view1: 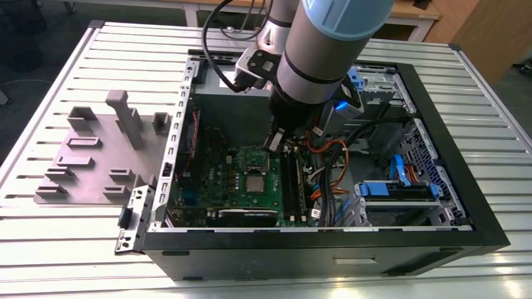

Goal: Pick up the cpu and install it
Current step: 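Close the cpu cover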

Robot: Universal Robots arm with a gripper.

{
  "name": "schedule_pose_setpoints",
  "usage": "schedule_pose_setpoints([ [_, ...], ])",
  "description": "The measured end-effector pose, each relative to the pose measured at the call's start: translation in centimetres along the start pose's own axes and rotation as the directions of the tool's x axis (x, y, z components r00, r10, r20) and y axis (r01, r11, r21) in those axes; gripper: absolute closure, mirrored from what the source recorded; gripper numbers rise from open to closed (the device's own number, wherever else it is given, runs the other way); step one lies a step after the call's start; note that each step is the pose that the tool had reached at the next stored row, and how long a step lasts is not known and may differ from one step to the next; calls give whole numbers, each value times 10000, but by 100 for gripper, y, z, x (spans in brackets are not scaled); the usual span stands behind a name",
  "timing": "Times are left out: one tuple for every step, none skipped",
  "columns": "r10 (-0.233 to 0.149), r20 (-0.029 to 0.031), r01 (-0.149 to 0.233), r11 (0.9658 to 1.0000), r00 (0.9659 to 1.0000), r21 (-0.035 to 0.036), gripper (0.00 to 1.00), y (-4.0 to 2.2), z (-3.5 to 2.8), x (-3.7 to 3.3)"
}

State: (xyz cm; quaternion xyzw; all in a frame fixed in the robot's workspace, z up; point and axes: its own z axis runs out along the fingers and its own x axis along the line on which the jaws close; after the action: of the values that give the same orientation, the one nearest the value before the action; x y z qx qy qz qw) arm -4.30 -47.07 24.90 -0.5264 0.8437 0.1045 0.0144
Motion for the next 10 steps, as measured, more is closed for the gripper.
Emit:
schedule_pose_setpoints([
  [0, 1, 0, 10000, 10000, 0, 89, -2, -1, 4],
  [-1, 0, 1, 10000, 10000, 0, 89, -4, -2, 9],
  [-3, 0, 3, 10000, 10000, 0, 89, -5, -2, 12],
  [-14, -2, 14, 10000, 10000, -1, 89, -5, -3, 14],
  [-39, -6, 39, 10000, 10000, -6, 89, -5, -3, 15],
  [-86, -13, 86, 10000, 10000, -12, 89, -3, -3, 16],
  [-155, -26, 155, 9999, 9999, -21, 89, -1, -3, 18],
  [-231, -38, 231, 9997, 9997, -32, 89, 2, -3, 20],
  [-303, -50, 303, 9995, 9995, -42, 89, 5, -3, 22],
  [-357, -58, 357, 9993, 9993, -50, 89, 7, -2, 24],
])
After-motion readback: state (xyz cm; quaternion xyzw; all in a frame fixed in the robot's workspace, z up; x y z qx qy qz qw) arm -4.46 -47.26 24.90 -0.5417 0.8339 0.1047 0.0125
